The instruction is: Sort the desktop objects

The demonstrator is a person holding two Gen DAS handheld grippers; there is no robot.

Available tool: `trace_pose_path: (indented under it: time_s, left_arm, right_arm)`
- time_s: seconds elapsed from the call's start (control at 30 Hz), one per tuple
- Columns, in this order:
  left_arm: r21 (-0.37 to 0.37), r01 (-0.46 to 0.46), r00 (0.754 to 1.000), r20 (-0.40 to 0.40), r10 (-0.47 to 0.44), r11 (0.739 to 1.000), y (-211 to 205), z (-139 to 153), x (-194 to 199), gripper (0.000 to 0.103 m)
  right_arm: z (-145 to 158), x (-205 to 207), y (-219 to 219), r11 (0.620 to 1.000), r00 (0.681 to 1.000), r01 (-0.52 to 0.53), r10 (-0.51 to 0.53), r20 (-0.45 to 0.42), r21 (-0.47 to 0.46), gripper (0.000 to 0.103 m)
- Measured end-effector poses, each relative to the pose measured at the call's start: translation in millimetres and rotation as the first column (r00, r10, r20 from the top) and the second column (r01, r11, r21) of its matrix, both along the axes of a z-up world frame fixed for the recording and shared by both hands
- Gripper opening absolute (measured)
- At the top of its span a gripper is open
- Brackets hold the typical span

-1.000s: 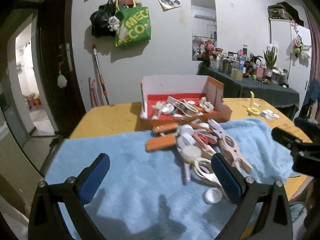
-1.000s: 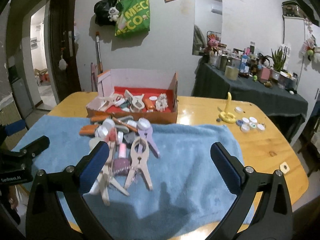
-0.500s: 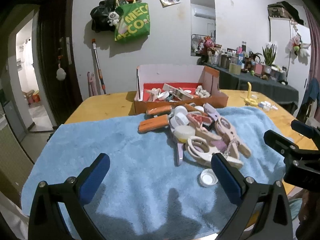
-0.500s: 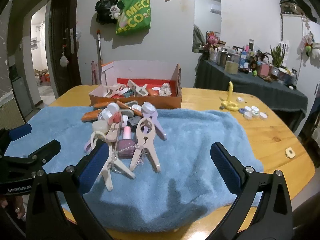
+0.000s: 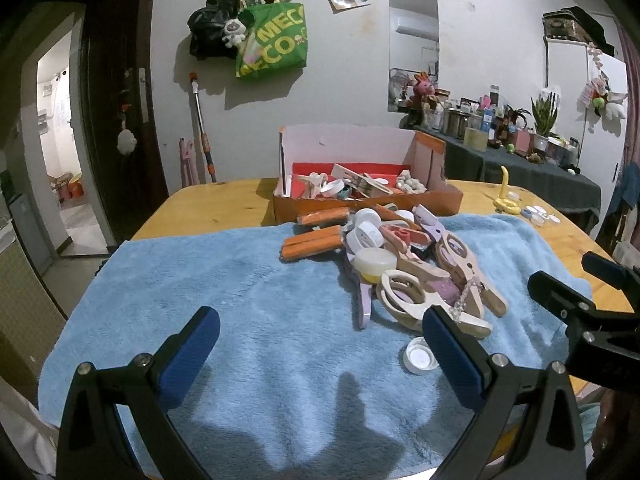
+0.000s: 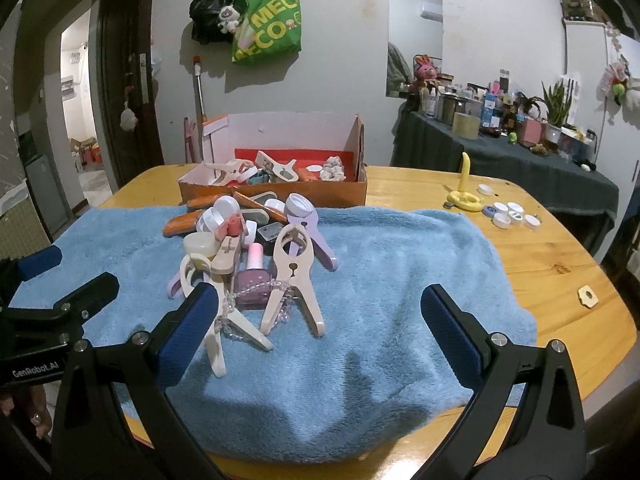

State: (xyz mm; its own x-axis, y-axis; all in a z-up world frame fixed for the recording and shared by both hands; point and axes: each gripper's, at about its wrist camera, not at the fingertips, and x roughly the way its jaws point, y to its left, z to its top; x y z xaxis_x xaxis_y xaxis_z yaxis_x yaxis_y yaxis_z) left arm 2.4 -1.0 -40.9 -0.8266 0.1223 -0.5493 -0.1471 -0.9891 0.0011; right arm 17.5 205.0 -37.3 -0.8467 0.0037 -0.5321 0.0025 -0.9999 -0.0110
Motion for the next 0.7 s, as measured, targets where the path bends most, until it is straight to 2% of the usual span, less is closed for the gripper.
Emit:
trace_pose_path:
  time_s: [0.17,0.3,0.5,0.7]
  left_arm:
    - [0.021,-0.007,1.0,0.012,0.007,1.0,-2.9,-0.3,0.2,0.103]
    - [0.005,-0.008,1.0,0.007,0.008,1.0,-1.2,-0.5,0.8,0.103]
    - [0.039,-0.001,1.0,0.023,0.0,0.999,-2.9,-0.5,-1.7,0.103]
    - [0.002,0.032,0.999,-0.029,-0.031,1.0,2.1,0.5,2.0,0.103]
  right_arm:
    - [-0.6,0.1,-0.5,1.0,1.0,-0.004,0.004,0.001,-0.001,0.103]
    - [-1.8,-1.5,-2.4,1.0,1.0,-0.009,0.009,0.007,0.004,0.103]
    - [-2.5,-1.9,-3.3,1.0,1.0,-0.013,0.013,0.008,0.0,0.103]
    - [-3.7,-2.0,-3.0,1.0,1.0,-0.016,0.016,0.013,-0.008,0.103]
